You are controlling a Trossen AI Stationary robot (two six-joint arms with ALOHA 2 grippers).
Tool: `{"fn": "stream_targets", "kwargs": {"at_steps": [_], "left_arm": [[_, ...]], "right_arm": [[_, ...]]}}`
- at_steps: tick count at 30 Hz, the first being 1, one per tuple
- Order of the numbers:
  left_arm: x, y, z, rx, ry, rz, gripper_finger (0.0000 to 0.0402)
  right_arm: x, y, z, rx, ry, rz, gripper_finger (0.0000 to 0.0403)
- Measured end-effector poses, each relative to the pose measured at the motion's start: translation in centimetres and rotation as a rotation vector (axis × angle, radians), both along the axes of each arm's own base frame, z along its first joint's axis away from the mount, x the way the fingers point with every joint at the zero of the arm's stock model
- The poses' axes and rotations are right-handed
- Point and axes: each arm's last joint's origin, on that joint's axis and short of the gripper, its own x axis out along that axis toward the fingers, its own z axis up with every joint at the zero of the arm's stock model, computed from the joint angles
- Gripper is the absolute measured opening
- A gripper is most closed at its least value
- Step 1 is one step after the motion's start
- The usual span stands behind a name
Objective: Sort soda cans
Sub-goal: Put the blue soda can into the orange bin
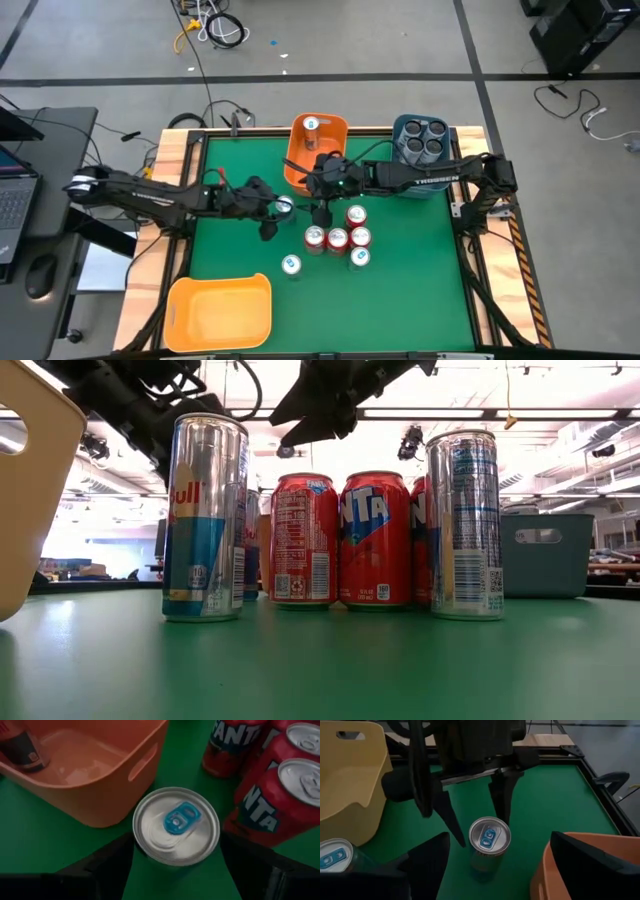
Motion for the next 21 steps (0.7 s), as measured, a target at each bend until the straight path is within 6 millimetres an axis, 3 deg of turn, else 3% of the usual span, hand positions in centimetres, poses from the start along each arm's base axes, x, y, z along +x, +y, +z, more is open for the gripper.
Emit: {"fn": "stream_targets", "kwargs": {"at_steps": [21], "left_arm": [[3.3,0.3,-1.5,0.072,-0.104,-0.022,0.0285]], "right_arm": [[0.0,0.0,-0.2,-0.007,0.018,0.006,0.0323]]}}
